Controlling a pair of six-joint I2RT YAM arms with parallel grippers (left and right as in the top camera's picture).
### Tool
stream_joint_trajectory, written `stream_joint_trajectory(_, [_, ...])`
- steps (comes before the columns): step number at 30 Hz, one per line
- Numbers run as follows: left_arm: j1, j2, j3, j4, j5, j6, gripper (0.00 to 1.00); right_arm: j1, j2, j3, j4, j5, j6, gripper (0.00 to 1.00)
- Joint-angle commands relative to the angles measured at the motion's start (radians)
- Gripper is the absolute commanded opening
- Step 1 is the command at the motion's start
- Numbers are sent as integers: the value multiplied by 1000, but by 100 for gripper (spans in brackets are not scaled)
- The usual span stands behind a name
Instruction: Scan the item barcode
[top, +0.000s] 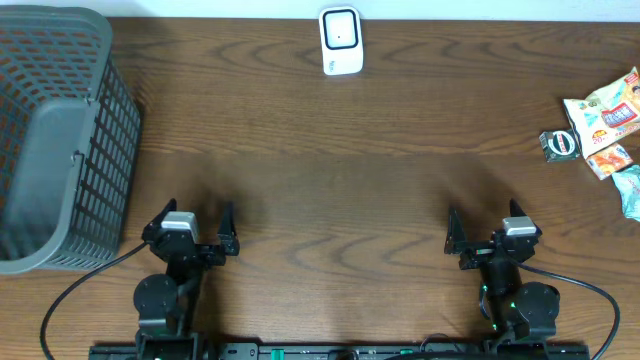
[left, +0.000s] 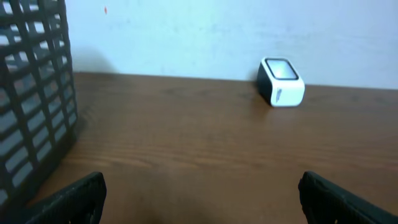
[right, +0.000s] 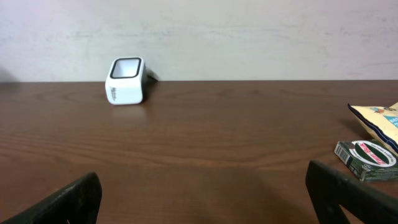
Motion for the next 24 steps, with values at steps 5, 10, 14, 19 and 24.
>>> stream_joint_trajectory(5, [2,-94,-2,-57,-13,0,98,-2,-7,-1,-4,1,14,99])
stream_joint_trajectory(10, [3,-100,-2,-105,-13,-1,98,-2,-7,-1,-4,1,14,99])
stream_joint_trajectory(14, [3,-100,-2,-140,-18,0,98,-2,-7,-1,-4,1,14,99])
stream_joint_trajectory(19, [3,-101,-2,-143,-45,8,98,-2,-7,-1,-4,1,14,99])
stream_joint_trajectory(24, [3,-101,-2,-145,-58,8,98,-2,-7,-1,-4,1,14,99])
